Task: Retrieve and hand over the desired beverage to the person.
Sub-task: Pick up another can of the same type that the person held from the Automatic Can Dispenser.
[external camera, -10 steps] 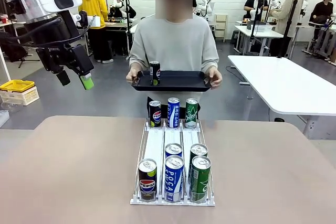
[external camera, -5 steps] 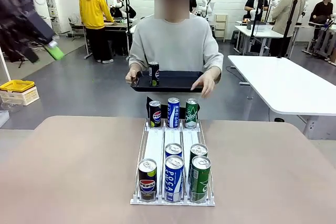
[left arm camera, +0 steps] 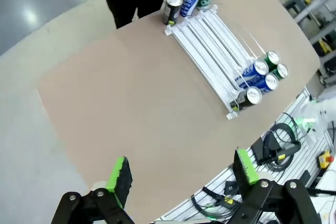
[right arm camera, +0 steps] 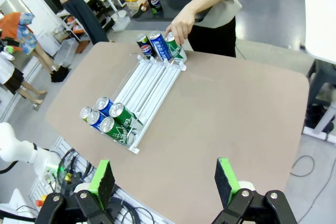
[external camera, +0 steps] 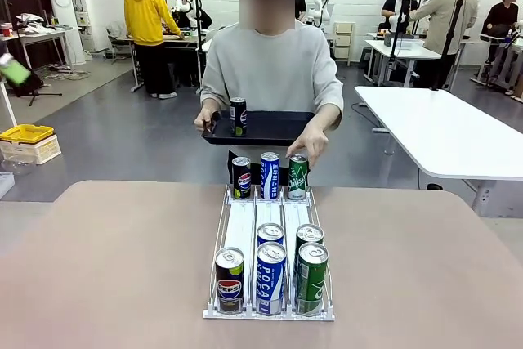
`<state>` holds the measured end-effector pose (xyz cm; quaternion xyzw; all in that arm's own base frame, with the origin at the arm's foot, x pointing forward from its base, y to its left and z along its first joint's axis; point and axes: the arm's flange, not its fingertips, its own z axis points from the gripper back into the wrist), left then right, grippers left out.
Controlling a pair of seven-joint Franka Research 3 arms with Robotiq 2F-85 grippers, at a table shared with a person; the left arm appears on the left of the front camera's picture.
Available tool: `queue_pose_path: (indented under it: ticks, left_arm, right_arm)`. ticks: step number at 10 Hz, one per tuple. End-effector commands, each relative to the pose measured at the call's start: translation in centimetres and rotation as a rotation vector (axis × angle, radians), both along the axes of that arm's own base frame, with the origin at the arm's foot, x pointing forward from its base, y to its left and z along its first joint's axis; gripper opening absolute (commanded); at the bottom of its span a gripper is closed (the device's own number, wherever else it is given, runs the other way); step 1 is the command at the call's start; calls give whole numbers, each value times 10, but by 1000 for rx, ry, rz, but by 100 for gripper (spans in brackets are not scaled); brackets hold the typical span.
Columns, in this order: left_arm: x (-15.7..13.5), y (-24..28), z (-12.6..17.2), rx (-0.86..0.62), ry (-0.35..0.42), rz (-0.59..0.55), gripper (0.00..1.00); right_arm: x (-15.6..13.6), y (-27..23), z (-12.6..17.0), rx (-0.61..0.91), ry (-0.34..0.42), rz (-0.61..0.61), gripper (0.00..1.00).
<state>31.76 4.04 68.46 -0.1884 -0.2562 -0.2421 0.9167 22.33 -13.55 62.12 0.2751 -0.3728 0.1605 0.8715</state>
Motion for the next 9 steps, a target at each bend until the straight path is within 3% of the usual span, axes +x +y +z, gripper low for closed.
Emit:
queue_pose_path:
  ticks: [1,3,5,9]
  left_arm:
    - [-21,31,-20,-75,-24,-50,100]
    - [-33,31,-51,-139,13,-69,100]
    - [-26,30,-67,-161,79,-100,100]
    - [-27,30,-71,-154,87,-75,100]
  right_arm:
    - [2,1,0,16,-16,20,100]
    - [2,1,0,16,-16,20,100]
    - [2,1,0,16,-16,20,100]
    - [2,1,0,16,-16,20,100]
